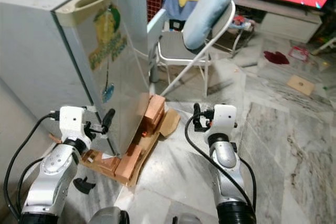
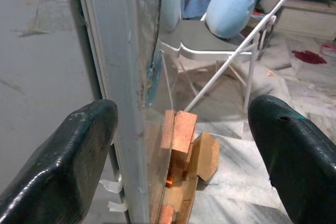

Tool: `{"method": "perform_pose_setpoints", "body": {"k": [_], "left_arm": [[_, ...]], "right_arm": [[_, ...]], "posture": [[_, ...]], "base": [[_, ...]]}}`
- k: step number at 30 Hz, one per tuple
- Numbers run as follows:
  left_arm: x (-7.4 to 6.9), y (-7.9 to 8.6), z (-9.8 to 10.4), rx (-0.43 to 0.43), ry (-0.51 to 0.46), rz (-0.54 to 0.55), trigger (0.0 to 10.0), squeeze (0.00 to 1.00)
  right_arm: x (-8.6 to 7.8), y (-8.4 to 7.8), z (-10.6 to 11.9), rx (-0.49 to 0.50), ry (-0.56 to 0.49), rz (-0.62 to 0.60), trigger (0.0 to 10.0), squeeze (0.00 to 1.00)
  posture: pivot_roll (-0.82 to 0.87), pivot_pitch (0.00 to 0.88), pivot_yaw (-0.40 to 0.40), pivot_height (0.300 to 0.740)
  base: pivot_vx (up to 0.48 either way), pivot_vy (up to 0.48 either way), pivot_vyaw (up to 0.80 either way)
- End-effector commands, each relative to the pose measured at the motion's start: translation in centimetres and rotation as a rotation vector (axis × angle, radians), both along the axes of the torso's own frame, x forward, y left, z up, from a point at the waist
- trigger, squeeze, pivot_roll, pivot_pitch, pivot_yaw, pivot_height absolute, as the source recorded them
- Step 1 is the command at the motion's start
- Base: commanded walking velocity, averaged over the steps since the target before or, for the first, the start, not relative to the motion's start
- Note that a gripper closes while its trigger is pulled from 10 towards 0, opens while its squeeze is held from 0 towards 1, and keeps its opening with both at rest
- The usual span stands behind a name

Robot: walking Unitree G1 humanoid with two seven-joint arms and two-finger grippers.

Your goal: Restocking fridge

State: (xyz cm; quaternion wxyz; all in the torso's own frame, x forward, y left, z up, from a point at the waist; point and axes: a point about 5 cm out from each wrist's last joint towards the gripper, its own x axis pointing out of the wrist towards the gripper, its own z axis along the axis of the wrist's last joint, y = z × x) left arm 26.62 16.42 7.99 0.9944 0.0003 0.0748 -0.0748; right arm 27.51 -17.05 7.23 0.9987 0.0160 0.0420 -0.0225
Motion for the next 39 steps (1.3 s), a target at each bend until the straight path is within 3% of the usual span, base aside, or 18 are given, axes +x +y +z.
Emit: {"method": "perform_pose_setpoints", "body": {"k": [1, 7, 11, 16, 20, 26, 35, 39], "left_arm": [[1.1, 0.7, 0.5, 0.001, -0.020, 0.040, 10.0, 0.00], [2.8, 1.8, 0.9, 0.000, -0.039, 0.105, 10.0, 0.00], [4.0, 2.5, 1.2, -0.032, -0.049, 0.175, 10.0, 0.00], [4.7, 1.6, 1.0, -0.040, -0.046, 0.138, 10.0, 0.00], [4.7, 0.6, 1.1, -0.017, -0.065, 0.080, 10.0, 0.00], [3.5, -0.2, 0.8, 0.020, -0.079, 0.028, 10.0, 0.00], [2.9, -0.1, 0.5, 0.015, -0.076, 0.039, 10.0, 0.00], [3.1, -0.9, 0.6, 0.007, -0.080, 0.022, 10.0, 0.00]], "right_arm": [[0.3, -0.4, 0.5, -0.008, -0.020, -0.016, 10.0, 0.00], [0.6, -0.4, 1.1, -0.013, -0.037, -0.015, 10.0, 0.00], [-0.6, -1.1, 1.4, -0.024, -0.037, -0.021, 10.0, 0.00], [-2.2, -2.4, 1.1, -0.056, -0.010, -0.047, 10.0, 0.00], [-2.4, -2.8, 1.2, -0.054, -0.009, -0.068, 10.0, 0.00], [-2.2, -1.4, 1.0, 0.001, 0.018, -0.042, 10.0, 0.00], [-2.1, -1.1, 1.0, -0.015, 0.020, -0.026, 10.0, 0.00], [-2.3, -1.3, 1.2, 0.002, 0.031, -0.039, 10.0, 0.00]], "posture": [[0.06, 0.038, -0.055, 0.740], [0.03, 0.057, -0.054, 0.740], [-0.02, 0.090, -0.054, 0.740], [-0.05, 0.096, -0.048, 0.740], [-0.05, 0.098, -0.039, 0.740], [-0.01, 0.110, -0.051, 0.740], [0.00, 0.121, -0.063, 0.740], [-0.02, 0.133, -0.063, 0.740]], "base": [[0.000, 0.000, 0.00], [0.000, 0.000, 0.00], [0.000, 0.000, 0.00], [0.000, 0.318, 0.00], [0.000, 0.356, 0.00], [0.000, 0.000, -0.11], [0.000, 0.000, -0.39], [0.000, 0.000, 0.00]]}}
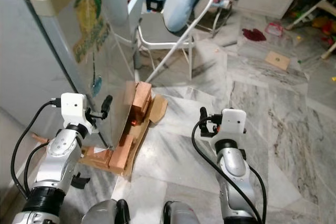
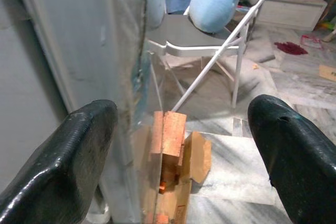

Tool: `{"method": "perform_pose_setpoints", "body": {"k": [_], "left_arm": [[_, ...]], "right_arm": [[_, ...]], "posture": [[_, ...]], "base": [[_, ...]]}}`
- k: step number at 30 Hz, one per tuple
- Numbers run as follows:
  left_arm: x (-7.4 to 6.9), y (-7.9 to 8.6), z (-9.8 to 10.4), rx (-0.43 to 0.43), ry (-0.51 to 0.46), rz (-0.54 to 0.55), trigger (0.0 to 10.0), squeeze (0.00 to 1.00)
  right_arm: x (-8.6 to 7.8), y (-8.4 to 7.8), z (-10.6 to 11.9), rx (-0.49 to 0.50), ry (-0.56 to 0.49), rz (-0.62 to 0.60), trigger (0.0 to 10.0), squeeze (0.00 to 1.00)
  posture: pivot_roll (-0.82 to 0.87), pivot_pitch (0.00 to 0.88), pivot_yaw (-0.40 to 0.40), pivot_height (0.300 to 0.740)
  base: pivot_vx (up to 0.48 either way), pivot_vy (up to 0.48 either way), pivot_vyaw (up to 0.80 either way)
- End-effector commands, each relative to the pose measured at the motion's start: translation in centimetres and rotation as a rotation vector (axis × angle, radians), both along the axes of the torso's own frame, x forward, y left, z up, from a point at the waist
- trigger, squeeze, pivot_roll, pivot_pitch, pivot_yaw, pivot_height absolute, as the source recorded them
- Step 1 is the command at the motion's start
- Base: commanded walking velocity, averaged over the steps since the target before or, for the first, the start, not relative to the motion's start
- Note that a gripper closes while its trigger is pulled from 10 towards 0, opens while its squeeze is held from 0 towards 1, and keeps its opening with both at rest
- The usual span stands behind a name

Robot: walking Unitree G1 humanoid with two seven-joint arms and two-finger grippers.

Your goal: Restocking fridge

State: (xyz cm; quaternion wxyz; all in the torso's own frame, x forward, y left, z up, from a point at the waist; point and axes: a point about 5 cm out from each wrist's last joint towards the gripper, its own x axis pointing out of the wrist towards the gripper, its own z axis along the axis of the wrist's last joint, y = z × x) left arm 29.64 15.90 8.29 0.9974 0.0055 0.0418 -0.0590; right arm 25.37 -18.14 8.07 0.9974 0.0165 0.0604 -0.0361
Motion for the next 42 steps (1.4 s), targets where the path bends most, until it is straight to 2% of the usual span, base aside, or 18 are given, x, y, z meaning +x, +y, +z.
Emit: {"method": "perform_pose_setpoints", "body": {"k": [1, 9, 12, 17, 25, 27, 28, 30, 32, 38, 42], "left_arm": [[0.3, -0.3, 0.4, -0.001, -0.019, -0.001, 10.0, 0.00], [1.6, 0.4, 1.0, 0.020, -0.046, 0.073, 10.0, 0.00], [2.9, 1.0, 1.8, 0.032, -0.070, 0.132, 10.0, 0.00], [3.8, 1.6, 2.8, 0.041, -0.103, 0.178, 10.0, 0.00], [3.0, 1.5, 2.4, 0.042, -0.109, 0.174, 10.0, 0.00], [2.6, 2.3, 2.2, 0.073, -0.120, 0.241, 10.0, 0.00], [2.6, 2.3, 2.2, 0.073, -0.120, 0.241, 10.0, 0.00], [2.6, 3.7, 2.8, 0.103, -0.155, 0.336, 10.0, 0.00], [2.9, 4.5, 3.4, 0.101, -0.168, 0.381, 10.0, 0.00], [3.8, 3.4, 3.5, 0.068, -0.156, 0.285, 10.0, 0.00], [4.3, 1.7, 4.7, 0.047, -0.204, 0.211, 10.0, 0.00]], "right_arm": [[-0.3, -0.3, 0.4, 0.001, -0.006, -0.015, 10.0, 0.00], [-1.3, -1.1, 0.7, -0.011, 0.003, -0.032, 10.0, 0.00], [-1.4, -1.4, 0.9, -0.020, 0.003, -0.040, 10.0, 0.00], [-1.6, -1.5, 1.2, -0.022, 0.003, -0.044, 10.0, 0.00], [-1.6, -1.3, 1.1, -0.019, 0.010, -0.042, 10.0, 0.00], [-1.7, -1.2, 1.1, -0.017, 0.015, -0.040, 10.0, 0.00], [-1.7, -1.2, 1.1, -0.017, 0.015, -0.040, 10.0, 0.00], [-1.7, -1.1, 1.1, -0.017, 0.018, -0.039, 10.0, 0.00], [-1.7, -1.1, 1.0, -0.017, 0.019, -0.037, 10.0, 0.00], [-1.5, -1.0, 1.0, -0.017, 0.018, -0.037, 10.0, 0.00], [-1.5, -1.0, 1.0, -0.017, 0.019, -0.041, 10.0, 0.00]], "posture": [[-0.03, 0.136, -0.062, 0.740], [-0.07, 0.145, -0.062, 0.740], [-0.08, 0.146, -0.059, 0.740], [-0.08, 0.145, -0.054, 0.740], [-0.07, 0.151, -0.053, 0.740], [-0.07, 0.155, -0.053, 0.740], [-0.07, 0.155, -0.053, 0.740], [-0.07, 0.155, -0.053, 0.740], [-0.07, 0.152, -0.053, 0.740], [-0.07, 0.151, -0.051, 0.740], [-0.07, 0.150, -0.056, 0.740]], "base": [[0.000, 0.000, 0.00], [0.000, 0.000, 0.00], [0.000, 0.000, 0.00], [0.000, 0.000, 0.00], [0.000, 0.000, 0.00], [0.000, 0.000, 0.00], [0.000, 0.000, 0.00], [0.000, 0.000, 0.00], [0.000, 0.000, 0.00], [0.000, 0.000, 0.00], [0.000, 0.000, 0.00]]}}
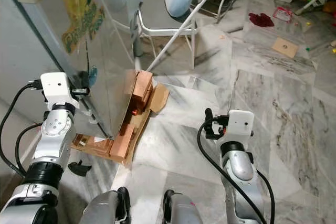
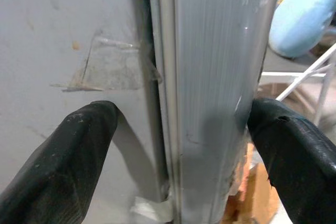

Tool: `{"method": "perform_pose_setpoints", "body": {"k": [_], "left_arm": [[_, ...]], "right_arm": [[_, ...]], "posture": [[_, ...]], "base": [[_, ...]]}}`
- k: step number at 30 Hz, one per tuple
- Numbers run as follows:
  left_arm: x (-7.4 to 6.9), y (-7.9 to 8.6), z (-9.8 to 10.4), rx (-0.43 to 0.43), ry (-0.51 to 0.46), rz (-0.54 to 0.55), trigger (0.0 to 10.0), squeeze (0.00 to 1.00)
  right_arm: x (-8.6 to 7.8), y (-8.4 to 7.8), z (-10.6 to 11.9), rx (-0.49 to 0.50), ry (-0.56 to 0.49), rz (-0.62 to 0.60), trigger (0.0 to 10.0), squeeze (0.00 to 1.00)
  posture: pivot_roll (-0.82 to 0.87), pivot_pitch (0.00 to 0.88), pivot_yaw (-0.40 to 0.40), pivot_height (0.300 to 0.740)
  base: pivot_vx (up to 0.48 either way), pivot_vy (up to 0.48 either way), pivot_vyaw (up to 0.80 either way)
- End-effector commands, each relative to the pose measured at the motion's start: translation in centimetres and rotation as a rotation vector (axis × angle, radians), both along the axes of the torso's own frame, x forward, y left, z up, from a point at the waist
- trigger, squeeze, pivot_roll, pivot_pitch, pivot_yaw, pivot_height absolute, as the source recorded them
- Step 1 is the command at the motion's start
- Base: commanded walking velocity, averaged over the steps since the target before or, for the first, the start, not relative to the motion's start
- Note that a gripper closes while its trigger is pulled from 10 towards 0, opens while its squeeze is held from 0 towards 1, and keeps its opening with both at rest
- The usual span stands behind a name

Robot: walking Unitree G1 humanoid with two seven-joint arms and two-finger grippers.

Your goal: Restocking fridge

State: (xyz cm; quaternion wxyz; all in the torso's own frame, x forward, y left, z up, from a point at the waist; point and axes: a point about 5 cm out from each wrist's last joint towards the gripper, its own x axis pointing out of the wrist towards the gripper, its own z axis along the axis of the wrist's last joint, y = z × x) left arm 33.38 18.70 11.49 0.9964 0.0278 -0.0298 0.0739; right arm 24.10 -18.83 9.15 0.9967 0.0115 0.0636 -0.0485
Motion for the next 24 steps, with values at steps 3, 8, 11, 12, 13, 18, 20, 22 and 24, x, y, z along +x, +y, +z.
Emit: {"method": "perform_pose_setpoints", "body": {"k": [3, 8, 11, 12, 13, 18, 20, 22, 24], "left_arm": [[0.6, -2.1, 1.7, -0.003, -0.061, -0.102, 10.0, 0.00], [0.1, -4.1, 1.5, -0.002, -0.059, -0.244, 10.0, 0.00], [-0.4, -5.5, 1.5, 0.006, -0.059, -0.330, 10.0, 0.00], [-0.5, -5.9, 1.5, 0.002, -0.058, -0.355, 10.0, 0.00], [-0.5, -5.9, 1.5, 0.002, -0.058, -0.355, 10.0, 0.00], [-1.3, -7.6, 1.5, 0.024, -0.047, -0.471, 10.0, 0.00], [-1.4, -7.8, 1.4, 0.021, -0.043, -0.478, 10.0, 0.00], [-1.7, -8.5, 1.6, 0.014, -0.042, -0.522, 10.0, 0.00], [-2.4, -10.5, 2.6, -0.011, -0.063, -0.631, 10.0, 0.00]], "right_arm": [[-0.2, -0.3, -0.1, -0.007, 0.013, -0.016, 10.0, 0.00], [0.1, -0.3, -0.1, -0.009, 0.012, -0.013, 10.0, 0.00], [0.1, -0.3, -0.2, -0.010, 0.015, -0.014, 10.0, 0.00], [0.1, -0.3, -0.2, -0.009, 0.015, -0.013, 10.0, 0.00], [0.1, -0.3, -0.2, -0.009, 0.015, -0.013, 10.0, 0.00], [0.0, -0.6, -0.4, -0.043, 0.030, -0.027, 10.0, 0.00], [-0.2, -1.0, -0.7, -0.077, 0.056, -0.057, 10.0, 0.00], [-0.5, -2.1, -0.9, -0.086, 0.075, -0.127, 10.0, 0.00], [-0.9, -3.2, -1.2, -0.094, 0.098, -0.193, 10.0, 0.00]], "posture": [[-0.06, 0.148, -0.057, 0.740], [-0.06, 0.149, -0.057, 0.740], [-0.06, 0.148, -0.058, 0.740], [-0.06, 0.148, -0.059, 0.740], [-0.06, 0.148, -0.059, 0.740], [-0.05, 0.147, -0.059, 0.740], [-0.06, 0.146, -0.058, 0.740], [-0.06, 0.148, -0.058, 0.740], [-0.06, 0.150, -0.059, 0.740]], "base": [[0.000, 0.000, 0.00], [0.000, 0.000, 0.00], [0.000, 0.000, 0.00], [0.000, 0.000, 0.00], [0.000, 0.000, 0.00], [0.000, 0.000, 0.00], [0.000, 0.000, 0.00], [0.000, 0.000, 0.00], [0.000, 0.000, 0.00]]}}
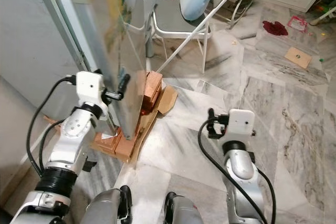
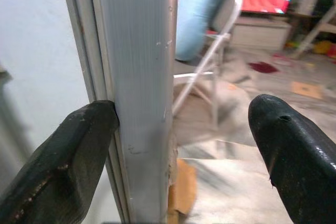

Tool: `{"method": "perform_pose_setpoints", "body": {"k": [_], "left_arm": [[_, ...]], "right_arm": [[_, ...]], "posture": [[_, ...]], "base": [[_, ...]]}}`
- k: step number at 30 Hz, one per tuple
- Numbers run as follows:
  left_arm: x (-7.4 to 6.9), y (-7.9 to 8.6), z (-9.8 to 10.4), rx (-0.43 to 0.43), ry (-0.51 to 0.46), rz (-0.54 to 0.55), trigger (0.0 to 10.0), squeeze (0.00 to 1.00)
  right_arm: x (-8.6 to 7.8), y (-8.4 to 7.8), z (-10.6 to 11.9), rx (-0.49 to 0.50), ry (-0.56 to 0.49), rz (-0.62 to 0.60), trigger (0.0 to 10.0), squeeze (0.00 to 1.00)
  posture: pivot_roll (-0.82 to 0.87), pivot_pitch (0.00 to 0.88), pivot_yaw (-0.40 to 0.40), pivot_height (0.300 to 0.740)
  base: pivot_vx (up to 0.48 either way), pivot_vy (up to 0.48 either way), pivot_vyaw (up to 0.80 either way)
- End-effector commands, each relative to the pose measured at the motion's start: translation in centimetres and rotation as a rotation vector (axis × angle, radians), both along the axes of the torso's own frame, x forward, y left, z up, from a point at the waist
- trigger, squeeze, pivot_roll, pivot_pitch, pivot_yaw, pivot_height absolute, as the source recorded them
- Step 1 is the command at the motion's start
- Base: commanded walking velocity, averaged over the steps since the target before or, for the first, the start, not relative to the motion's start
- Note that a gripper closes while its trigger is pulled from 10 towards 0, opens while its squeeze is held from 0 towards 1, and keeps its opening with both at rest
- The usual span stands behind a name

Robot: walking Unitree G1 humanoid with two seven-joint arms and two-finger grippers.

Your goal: Restocking fridge

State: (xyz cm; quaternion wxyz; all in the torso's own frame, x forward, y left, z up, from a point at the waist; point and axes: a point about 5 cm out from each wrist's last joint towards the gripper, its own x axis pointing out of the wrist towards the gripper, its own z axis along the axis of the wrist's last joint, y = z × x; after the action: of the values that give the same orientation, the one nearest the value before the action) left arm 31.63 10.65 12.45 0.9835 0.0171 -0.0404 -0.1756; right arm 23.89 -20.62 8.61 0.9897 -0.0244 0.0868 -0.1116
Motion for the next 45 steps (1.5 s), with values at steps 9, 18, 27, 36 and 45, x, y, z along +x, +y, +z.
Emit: {"method": "perform_pose_setpoints", "body": {"k": [9, 18, 27, 36, 45], "left_arm": [[-1.6, -4.8, 2.5, -0.040, -0.058, -0.230, 10.0, 0.00], [-1.2, -0.5, 1.3, 0.035, -0.021, -0.112, 10.0, 0.00], [-1.0, 0.6, 1.0, 0.037, -0.014, -0.082, 10.0, 0.00], [-1.1, -0.1, 0.5, 0.053, -0.007, -0.094, 10.0, 0.00], [-0.4, 0.2, 0.1, 0.071, 0.016, -0.057, 10.0, 0.00]], "right_arm": [[-0.8, -2.4, -0.7, -0.012, 0.049, -0.158, 10.0, 0.00], [-0.8, -2.2, -0.9, -0.009, 0.048, -0.161, 10.0, 0.00], [-0.3, -1.6, -0.8, -0.017, 0.036, -0.130, 10.0, 0.00], [-0.1, -1.2, -0.6, -0.020, 0.021, -0.104, 10.0, 0.00], [-0.1, -1.0, -0.7, -0.011, 0.017, -0.092, 10.0, 0.00]], "posture": [[-0.06, 0.149, -0.054, 0.740], [-0.04, 0.147, -0.055, 0.740], [-0.03, 0.145, -0.055, 0.740], [-0.04, 0.144, -0.053, 0.740], [-0.04, 0.145, -0.051, 0.740]], "base": [[0.000, 0.000, 0.00], [0.000, -0.087, 0.00], [0.295, -0.352, -0.45], [0.417, -0.166, 0.00], [0.445, 0.000, 0.00]]}}
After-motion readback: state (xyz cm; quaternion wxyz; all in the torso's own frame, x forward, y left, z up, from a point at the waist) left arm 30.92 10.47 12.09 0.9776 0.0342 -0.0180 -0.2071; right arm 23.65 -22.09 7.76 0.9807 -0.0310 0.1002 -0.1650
